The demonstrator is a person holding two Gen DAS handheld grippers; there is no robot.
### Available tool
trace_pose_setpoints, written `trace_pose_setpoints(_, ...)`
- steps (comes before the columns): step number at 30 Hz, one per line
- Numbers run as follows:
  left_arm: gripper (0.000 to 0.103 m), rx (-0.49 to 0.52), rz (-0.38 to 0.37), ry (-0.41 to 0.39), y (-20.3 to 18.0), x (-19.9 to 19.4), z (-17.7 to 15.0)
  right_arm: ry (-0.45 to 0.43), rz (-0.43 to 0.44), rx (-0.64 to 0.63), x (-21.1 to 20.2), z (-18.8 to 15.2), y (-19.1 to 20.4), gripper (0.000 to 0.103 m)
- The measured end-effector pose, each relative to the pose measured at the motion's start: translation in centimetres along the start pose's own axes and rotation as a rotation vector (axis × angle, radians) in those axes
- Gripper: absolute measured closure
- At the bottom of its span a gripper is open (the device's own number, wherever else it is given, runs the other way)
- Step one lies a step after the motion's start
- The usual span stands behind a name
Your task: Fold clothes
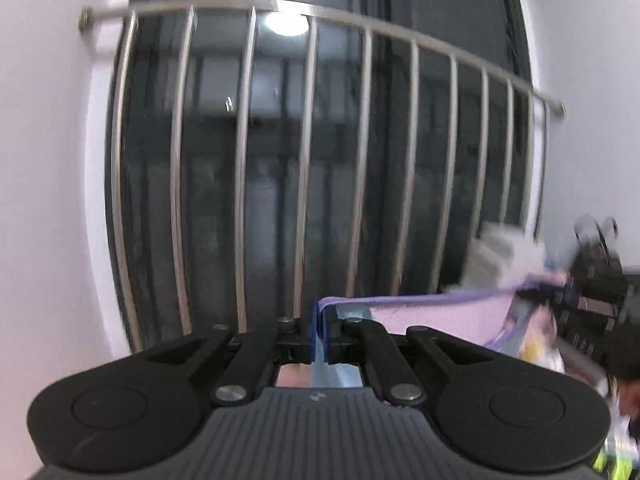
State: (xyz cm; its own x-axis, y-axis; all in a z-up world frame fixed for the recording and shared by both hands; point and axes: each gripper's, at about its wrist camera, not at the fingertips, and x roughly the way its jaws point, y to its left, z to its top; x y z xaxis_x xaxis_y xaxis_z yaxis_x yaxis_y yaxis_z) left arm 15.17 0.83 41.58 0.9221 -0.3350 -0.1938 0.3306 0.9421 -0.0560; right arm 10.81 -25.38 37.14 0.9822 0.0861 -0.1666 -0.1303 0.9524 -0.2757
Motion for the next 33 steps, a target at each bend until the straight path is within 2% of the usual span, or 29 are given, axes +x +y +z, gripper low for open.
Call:
trace_pose_setpoints(3,0.101,-0.032,-0.058,-0.108,0.6,-1.4,3.8,-0.070,-0.041,0.037,2.5,3.4,-0.8,0.099)
trace_pose_setpoints(5,0.101,-0.002,-0.069,-0.178,0.4,-3.9,4.0,-0.130,-0.057,0.016,1.6,4.5,-0.9,0.099)
trace_pose_setpoints(7,0.100,0.023,-0.065,-0.220,0.0,-6.3,3.2,-0.185,-0.064,-0.013,0.0,4.9,-0.6,0.099)
trace_pose_setpoints(9,0.100,0.064,-0.050,-0.223,-0.7,-8.1,0.5,-0.205,-0.041,-0.007,-1.8,4.0,0.0,0.099)
trace_pose_setpoints(12,0.098,0.112,-0.015,-0.162,-2.1,-9.5,-6.1,-0.186,-0.030,-0.033,-4.5,0.1,1.7,0.099)
trace_pose_setpoints(13,0.098,0.115,-0.003,-0.123,-2.6,-9.9,-9.4,-0.162,-0.025,-0.047,-5.4,-2.2,2.6,0.099)
trace_pose_setpoints(15,0.096,0.072,0.034,0.008,-3.4,-10.4,-17.4,-0.105,-0.011,-0.070,-7.3,-7.2,4.5,0.099)
trace_pose_setpoints(17,0.096,0.029,0.071,0.140,-4.3,-10.9,-25.5,0.022,0.033,-0.048,-7.8,-13.6,6.4,0.099)
trace_pose_setpoints(19,0.096,-0.029,0.106,0.275,-5.0,-11.6,-33.6,0.188,0.123,0.000,-7.8,-20.9,8.3,0.099)
trace_pose_setpoints(20,0.095,-0.119,0.111,0.355,-5.0,-13.0,-37.1,0.273,0.173,0.012,-8.4,-24.7,9.4,0.099)
trace_pose_setpoints(21,0.091,-0.194,0.110,0.391,-4.6,-14.6,-39.1,0.344,0.200,0.013,-9.5,-27.8,10.5,0.098)
trace_pose_setpoints(22,0.083,-0.268,0.109,0.427,-4.3,-16.2,-41.1,0.385,0.214,0.011,-11.4,-30.2,11.5,0.098)
trace_pose_setpoints(23,0.077,-0.332,0.108,0.457,-3.9,-17.7,-42.8,0.417,0.227,0.008,-13.6,-32.4,12.4,0.096)
trace_pose_setpoints(24,0.061,-0.348,0.107,0.462,-3.7,-18.6,-42.9,0.432,0.251,0.034,-15.4,-33.8,12.7,0.090)
trace_pose_setpoints(25,0.060,-0.364,0.105,0.466,-3.5,-19.6,-43.1,0.441,0.278,0.072,-17.1,-34.9,12.7,0.082)
trace_pose_setpoints(27,0.060,-0.385,0.106,0.472,-3.1,-21.3,-43.4,0.454,0.323,0.144,-19.3,-35.7,12.4,0.077)
trace_pose_setpoints(28,0.058,-0.349,0.128,0.459,-3.1,-21.2,-42.9,0.446,0.335,0.148,-19.9,-35.7,12.3,0.076)
trace_pose_setpoints(32,0.059,-0.327,0.132,0.450,-3.1,-16.9,-41.1,0.393,0.256,0.152,-19.3,-35.0,11.6,0.075)
trace_pose_setpoints(33,0.063,-0.299,0.134,0.448,-3.6,-15.7,-41.1,0.388,0.242,0.175,-18.1,-34.7,11.2,0.076)
